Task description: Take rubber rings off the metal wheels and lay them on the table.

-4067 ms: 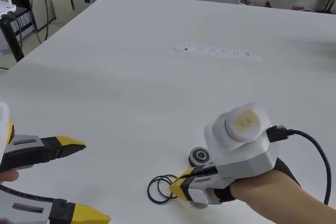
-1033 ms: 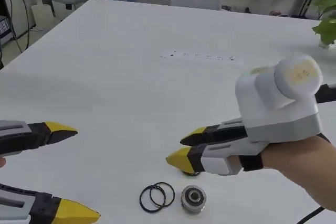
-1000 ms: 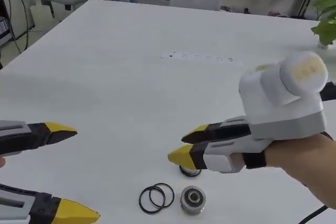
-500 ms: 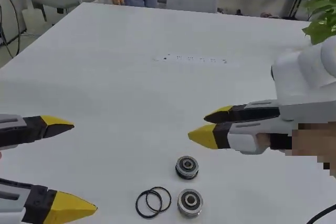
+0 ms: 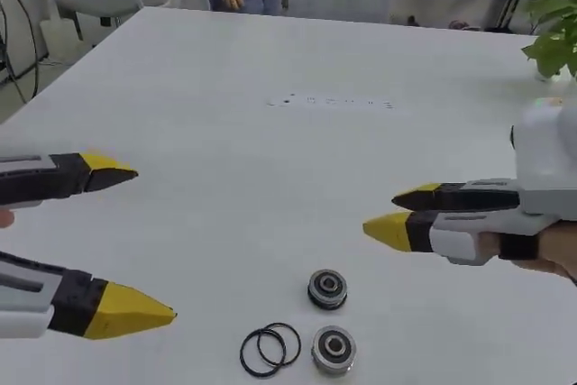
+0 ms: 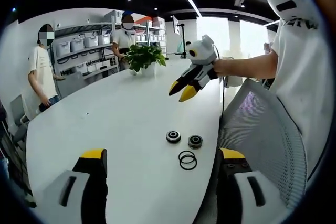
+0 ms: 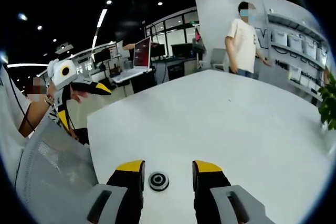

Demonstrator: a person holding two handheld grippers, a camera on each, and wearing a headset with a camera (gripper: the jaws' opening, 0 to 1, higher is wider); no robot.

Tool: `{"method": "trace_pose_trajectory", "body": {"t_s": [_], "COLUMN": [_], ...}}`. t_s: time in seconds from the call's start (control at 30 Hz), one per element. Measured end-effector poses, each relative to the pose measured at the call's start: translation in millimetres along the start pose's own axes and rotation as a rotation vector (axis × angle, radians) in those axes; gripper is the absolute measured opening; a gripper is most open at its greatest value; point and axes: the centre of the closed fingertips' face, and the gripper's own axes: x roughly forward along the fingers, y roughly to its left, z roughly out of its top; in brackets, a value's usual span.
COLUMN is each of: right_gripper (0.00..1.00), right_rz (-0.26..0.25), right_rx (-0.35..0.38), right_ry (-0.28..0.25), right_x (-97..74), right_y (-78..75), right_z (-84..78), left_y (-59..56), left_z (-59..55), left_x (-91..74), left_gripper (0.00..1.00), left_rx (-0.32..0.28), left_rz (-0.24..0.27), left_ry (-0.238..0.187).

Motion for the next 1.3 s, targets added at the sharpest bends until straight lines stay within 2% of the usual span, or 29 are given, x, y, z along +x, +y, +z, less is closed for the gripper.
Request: {"method": "trace_pose_trajectory", "body": {"t_s": [0.23,0.37,0.4,0.57,0.73,0.87,1.07,1.3], "right_gripper": [0.34,0.34,0.34,0.34,0.34,0.34,0.34,0.33], "right_rz": [-0.009,-0.008,-0.007,-0.005,0.002,0.003,0.012,0.018], "right_rx": [0.03,0.019,0.012,0.035,0.058,0.072,0.126,0.148], "right_ry": [0.015,0.038,0.045,0.034,0.037,0.056,0.042,0.028], "right_x": [4.2,7.3,9.0,13.2,18.1,19.7,20.9,21.6], "right_y": [-8.4,-10.1,-10.8,-10.8,-8.6,-9.8,-13.8,-16.2], "right_z": [-9.7,-12.0,-11.9,-12.6,-25.7,-37.5,-46.5,-50.8], "left_y": [5.5,8.7,10.2,9.4,9.5,7.0,-1.2,-16.6], "left_z": [13.6,25.0,31.2,43.5,61.0,73.4,86.5,91.7], "left_x": [3.7,7.1,10.0,19.2,31.7,46.0,71.2,98.4], "left_gripper": [0.84,0.84,0.84,0.84,0.83,0.83,0.81,0.79], "left_rx": [0.052,0.08,0.095,0.127,0.161,0.197,0.23,0.264], "left_rz": [-0.016,-0.023,-0.025,-0.045,-0.065,-0.092,-0.147,-0.22], "left_ry": [0.005,-0.007,-0.014,-0.028,-0.056,-0.067,-0.089,-0.095]}}
